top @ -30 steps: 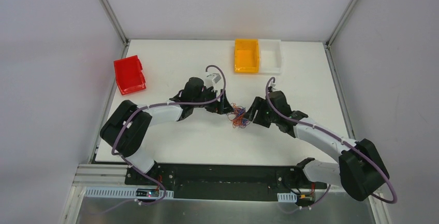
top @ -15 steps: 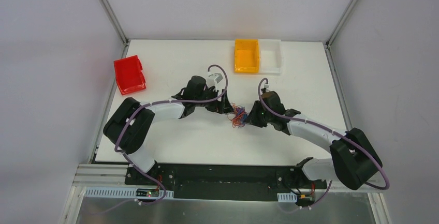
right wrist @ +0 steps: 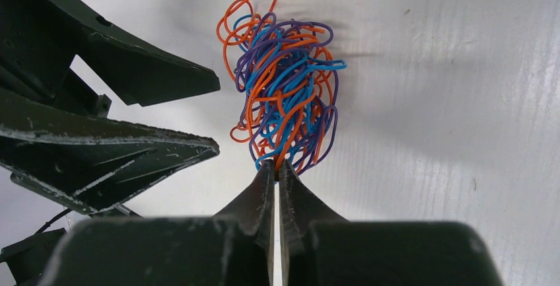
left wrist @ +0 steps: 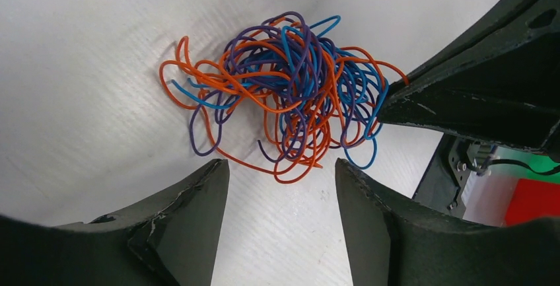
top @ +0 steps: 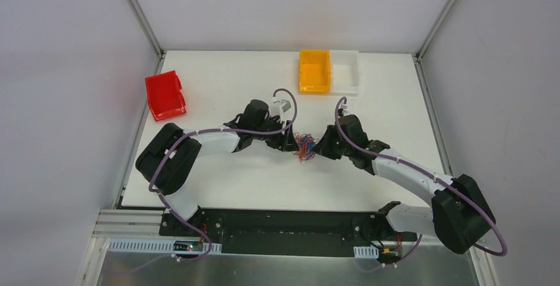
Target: Untangle the cables
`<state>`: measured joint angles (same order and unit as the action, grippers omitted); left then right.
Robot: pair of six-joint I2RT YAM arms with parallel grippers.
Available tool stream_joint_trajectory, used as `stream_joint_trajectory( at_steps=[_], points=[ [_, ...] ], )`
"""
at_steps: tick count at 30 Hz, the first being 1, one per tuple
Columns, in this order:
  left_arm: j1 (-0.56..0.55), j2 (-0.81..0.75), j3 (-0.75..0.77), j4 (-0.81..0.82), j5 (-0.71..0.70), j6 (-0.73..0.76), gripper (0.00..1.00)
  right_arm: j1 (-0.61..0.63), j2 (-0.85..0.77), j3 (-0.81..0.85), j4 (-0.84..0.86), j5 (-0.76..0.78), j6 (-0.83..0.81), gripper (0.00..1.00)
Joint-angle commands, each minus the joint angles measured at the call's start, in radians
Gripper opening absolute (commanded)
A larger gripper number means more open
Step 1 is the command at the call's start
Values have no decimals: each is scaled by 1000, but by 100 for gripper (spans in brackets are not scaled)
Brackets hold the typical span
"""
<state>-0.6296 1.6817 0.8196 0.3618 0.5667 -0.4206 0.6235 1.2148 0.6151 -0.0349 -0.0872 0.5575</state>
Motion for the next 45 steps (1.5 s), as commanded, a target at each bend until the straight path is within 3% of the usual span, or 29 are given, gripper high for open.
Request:
stream_joint_trajectory(
  at_steps=[1, 4, 9, 12, 17, 19, 22, 23, 27, 28, 31, 36, 41, 45],
  points=[
    [-32, -14, 42, -55, 34, 91, 61, 5, -14, 17, -3, 8, 6, 0],
    [-51, -14, 52, -119, 23, 142, 58, 6, -12, 18, -4, 7, 7, 0],
    [-83, 11, 99, -190, 9, 190, 43, 5, -5, 21, -8, 12, 13, 0],
    [-96, 30, 123, -222, -14, 205, 39, 6, -3, 23, -11, 13, 14, 0],
    [-101, 73, 169, -267, -53, 204, 26, 4, -4, 24, -13, 17, 14, 0],
    [-101, 92, 190, -303, -77, 205, 28, 4, -6, 29, -21, 21, 13, 0],
    [-101, 97, 201, -326, -101, 207, 47, 5, -8, 28, -22, 22, 11, 0],
    [-102, 94, 198, -327, -98, 208, 45, 4, -6, 29, -22, 22, 13, 0],
    [-104, 104, 208, -329, -67, 210, 6, 4, -2, 29, -23, 28, 20, 0],
    [-104, 105, 210, -331, -60, 209, 0, 4, -2, 29, -26, 33, 22, 0],
    [-103, 59, 192, -323, -115, 198, 0, 5, -4, 42, -69, 77, 37, 0],
    [-66, -87, 39, -182, -240, 145, 0, -3, -33, 71, -226, 293, 71, 0],
    [59, -157, -46, -161, -377, 23, 0, -54, -85, 70, -385, 490, 136, 2],
    [169, -232, -124, -152, -436, -53, 0, -145, -141, 18, -415, 495, 159, 4]
  ],
)
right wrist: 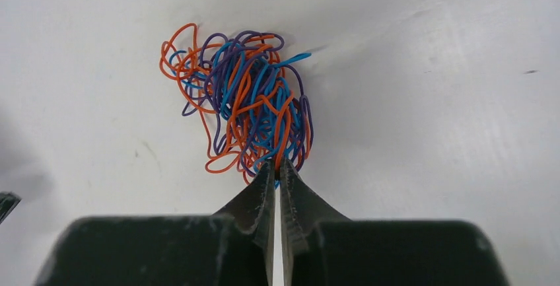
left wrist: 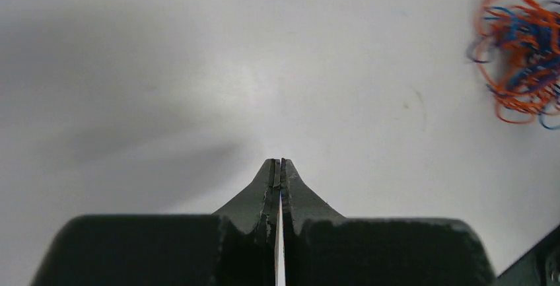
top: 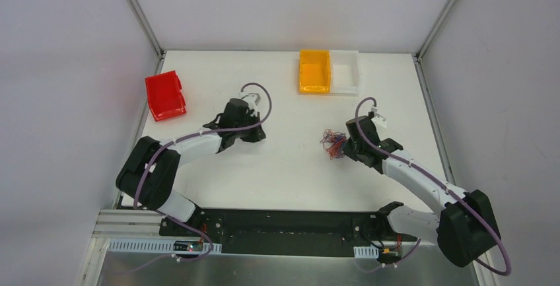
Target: Untangle the cables
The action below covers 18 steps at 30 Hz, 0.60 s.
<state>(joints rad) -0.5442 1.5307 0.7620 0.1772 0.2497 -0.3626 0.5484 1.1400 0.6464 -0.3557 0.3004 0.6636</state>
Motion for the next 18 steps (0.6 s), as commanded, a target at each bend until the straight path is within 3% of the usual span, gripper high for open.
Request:
stream_joint_trajectory(
  at_steps=[1, 6, 11, 15, 18],
  points=[
    [94, -98, -79, 34, -132, -114, 0, -94, -81, -29, -88, 91, 52, 5],
    [97, -140, -105, 52, -150, -108, 0, -149, -109, -73, -39, -40, 2, 6],
    [85, -96, -83, 129, 65, -80, 0, -140, -102, -94, 152, -446, -101, 0],
    [17, -76, -56, 160, 148, -23, 40, -45, -101, -74, 280, -582, -110, 2],
    [-40, -82, -51, 179, 180, 21, 61, 8, -68, -15, 282, -599, -113, 9]
  ],
)
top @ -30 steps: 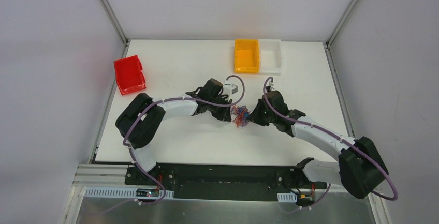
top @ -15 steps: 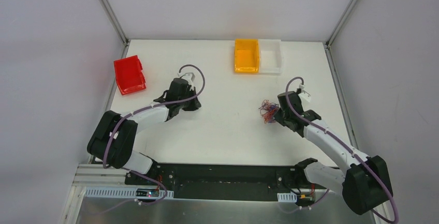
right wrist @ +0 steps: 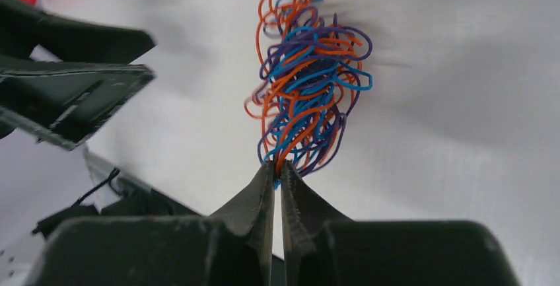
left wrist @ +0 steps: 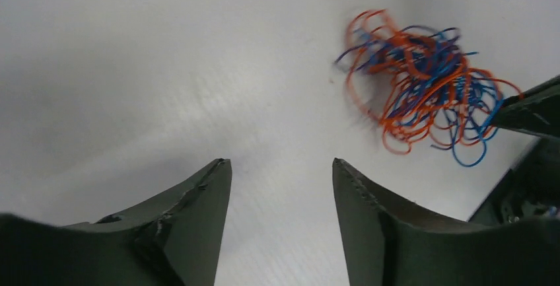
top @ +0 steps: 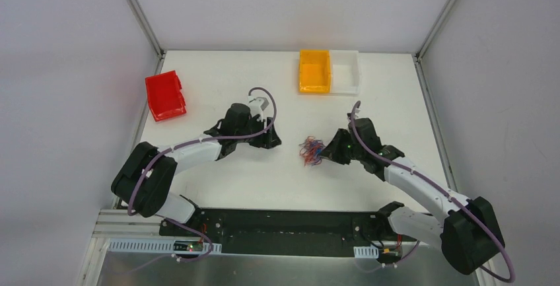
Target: Untangle the cables
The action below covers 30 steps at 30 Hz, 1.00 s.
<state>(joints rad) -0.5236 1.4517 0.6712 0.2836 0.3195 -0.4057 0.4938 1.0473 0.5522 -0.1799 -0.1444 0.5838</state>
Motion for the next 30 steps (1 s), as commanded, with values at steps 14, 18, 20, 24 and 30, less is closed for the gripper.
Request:
stream_joint_trajectory(
  at_steps=[14, 18, 20, 24, 30],
  points=[
    [-101, 85, 111, 20, 211, 110, 69, 73, 142, 95, 40, -101, -33, 47],
    [-106, 133, 147, -15, 227, 119, 70, 86, 141, 77, 48, -127, -39, 46],
    [-113, 166, 174, -47, 244, 125, 70, 97, 140, 57, 56, -140, -28, 47],
    [-130, 228, 236, -132, 254, 149, 69, 110, 136, -5, 107, -152, 1, 45],
    [-136, 290, 284, -175, 281, 151, 67, 118, 157, -13, 144, -142, 20, 35]
  ],
)
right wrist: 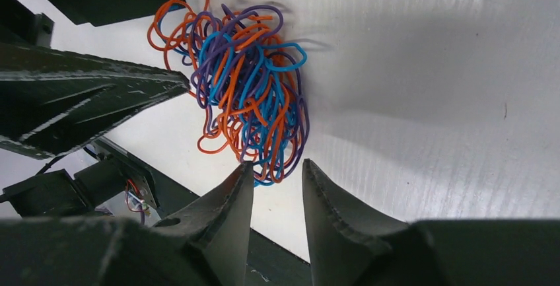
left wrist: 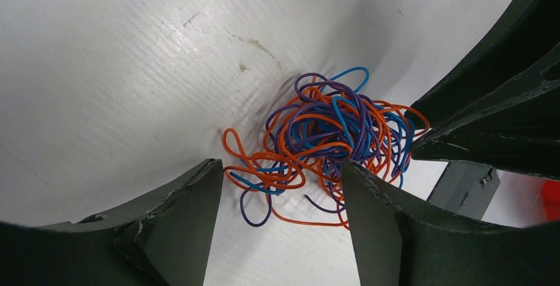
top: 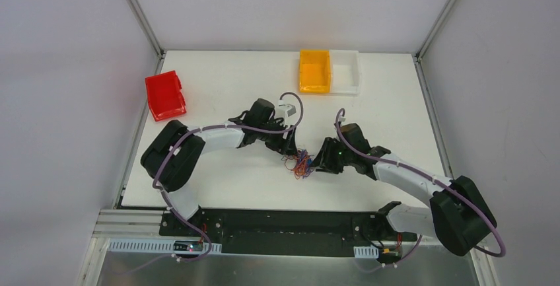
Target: Untangle the cables
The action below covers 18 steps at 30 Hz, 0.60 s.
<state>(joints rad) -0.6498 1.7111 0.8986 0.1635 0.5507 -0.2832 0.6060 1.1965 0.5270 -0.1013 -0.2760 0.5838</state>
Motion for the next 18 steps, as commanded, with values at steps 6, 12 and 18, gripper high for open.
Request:
stream_joint_trajectory(
  at_steps=[6, 12, 18],
  points=[
    [-13, 62, 80, -64, 114, 26, 64, 9, 29, 23, 67, 25, 33, 23],
    [-13, 89, 104, -64, 179, 24, 0, 9, 39, 24, 60, 65, 46, 0],
    [15, 23, 55, -60, 19, -4, 0, 8, -4, 43, -72, 257, 57, 0]
  ],
)
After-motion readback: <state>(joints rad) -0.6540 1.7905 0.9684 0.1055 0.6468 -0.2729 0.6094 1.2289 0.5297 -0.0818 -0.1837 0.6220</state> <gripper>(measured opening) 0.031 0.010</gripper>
